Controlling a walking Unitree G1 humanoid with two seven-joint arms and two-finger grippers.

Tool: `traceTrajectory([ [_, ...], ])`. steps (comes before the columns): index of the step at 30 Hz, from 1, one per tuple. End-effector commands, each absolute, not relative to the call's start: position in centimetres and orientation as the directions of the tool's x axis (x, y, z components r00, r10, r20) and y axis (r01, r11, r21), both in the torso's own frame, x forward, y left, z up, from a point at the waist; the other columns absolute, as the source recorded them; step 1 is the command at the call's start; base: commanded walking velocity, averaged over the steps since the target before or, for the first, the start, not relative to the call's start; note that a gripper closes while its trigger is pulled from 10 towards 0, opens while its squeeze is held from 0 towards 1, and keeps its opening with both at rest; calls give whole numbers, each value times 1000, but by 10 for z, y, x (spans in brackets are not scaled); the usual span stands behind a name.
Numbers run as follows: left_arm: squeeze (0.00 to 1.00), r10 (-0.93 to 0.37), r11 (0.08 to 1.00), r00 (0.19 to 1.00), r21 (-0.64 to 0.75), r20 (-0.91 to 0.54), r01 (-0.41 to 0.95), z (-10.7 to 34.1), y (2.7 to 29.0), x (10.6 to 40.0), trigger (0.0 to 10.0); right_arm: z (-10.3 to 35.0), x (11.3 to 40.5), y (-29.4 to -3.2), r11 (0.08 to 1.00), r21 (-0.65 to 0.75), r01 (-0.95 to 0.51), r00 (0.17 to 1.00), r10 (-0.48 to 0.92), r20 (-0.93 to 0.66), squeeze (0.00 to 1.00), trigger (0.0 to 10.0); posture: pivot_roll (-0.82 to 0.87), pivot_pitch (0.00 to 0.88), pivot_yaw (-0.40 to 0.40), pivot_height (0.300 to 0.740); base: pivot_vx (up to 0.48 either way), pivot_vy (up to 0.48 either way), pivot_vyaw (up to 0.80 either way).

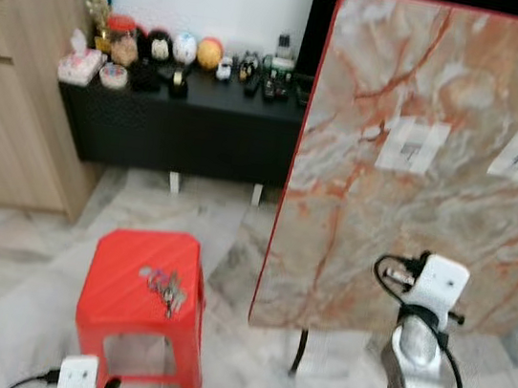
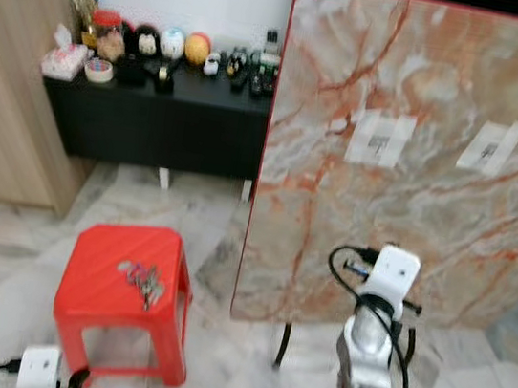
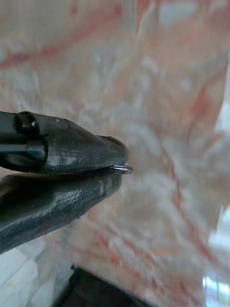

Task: Hang keys on a hook

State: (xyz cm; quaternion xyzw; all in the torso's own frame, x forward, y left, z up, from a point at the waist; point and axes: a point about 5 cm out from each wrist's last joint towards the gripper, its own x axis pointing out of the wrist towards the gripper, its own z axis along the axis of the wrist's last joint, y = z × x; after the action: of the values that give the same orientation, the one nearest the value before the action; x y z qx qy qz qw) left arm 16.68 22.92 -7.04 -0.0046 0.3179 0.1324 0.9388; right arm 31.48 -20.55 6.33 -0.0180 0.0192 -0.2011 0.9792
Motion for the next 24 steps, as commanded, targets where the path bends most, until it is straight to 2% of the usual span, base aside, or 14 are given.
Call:
traceTrajectory([
  [1,0,243,964,745,71,-621,-256,-74,228,162,10000,66,319,-203,924,-39,380,924,-381,-31,0,10000,60,0,-99,728,259,0,0],
  [11,0,243,964,747,67,-620,-257,-74,227,162,10000,67,322,-197,942,-13,336,941,-336,-35,0,10000,62,0,-101,728,269,0,0],
  [24,0,251,962,750,70,-612,-264,-73,228,162,10000,68,320,-201,926,-8,379,925,-379,-23,0,10000,65,0,-99,728,0,0,0],
])
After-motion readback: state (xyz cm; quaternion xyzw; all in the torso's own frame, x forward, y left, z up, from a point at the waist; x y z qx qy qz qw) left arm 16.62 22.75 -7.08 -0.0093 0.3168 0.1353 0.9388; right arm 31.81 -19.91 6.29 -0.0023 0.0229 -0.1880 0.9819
